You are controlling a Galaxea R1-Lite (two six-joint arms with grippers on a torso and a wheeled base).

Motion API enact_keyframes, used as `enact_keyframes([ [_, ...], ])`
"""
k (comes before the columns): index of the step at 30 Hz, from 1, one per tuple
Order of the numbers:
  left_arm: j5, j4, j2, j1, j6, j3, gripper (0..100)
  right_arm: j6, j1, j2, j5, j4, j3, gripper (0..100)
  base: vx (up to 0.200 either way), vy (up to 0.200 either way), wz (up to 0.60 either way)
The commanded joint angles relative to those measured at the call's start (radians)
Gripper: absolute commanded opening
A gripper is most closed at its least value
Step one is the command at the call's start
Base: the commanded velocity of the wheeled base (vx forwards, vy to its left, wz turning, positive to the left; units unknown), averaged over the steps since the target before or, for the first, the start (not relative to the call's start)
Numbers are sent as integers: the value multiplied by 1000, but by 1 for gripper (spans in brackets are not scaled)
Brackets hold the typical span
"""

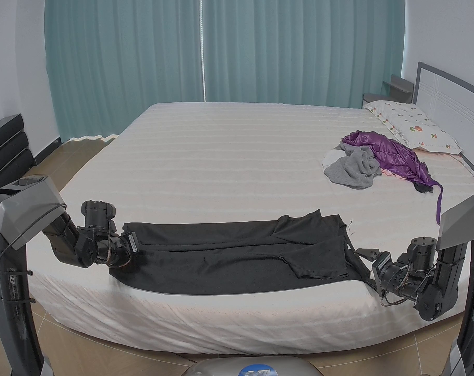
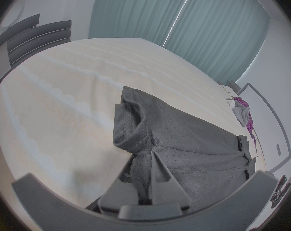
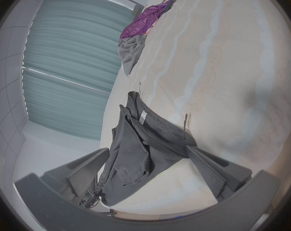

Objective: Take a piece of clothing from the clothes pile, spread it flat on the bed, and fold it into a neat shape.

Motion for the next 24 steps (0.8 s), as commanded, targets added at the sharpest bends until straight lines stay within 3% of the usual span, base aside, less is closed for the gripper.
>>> enact_keyframes([
  [1, 2, -4, -6, 3, -12, 7, 0, 0, 1, 3, 0, -13, 3, 100, 0, 0, 0],
  [24, 1, -7, -48, -3, -121, 4, 0, -2, -1, 1, 2, -13, 4, 100, 0, 0, 0],
])
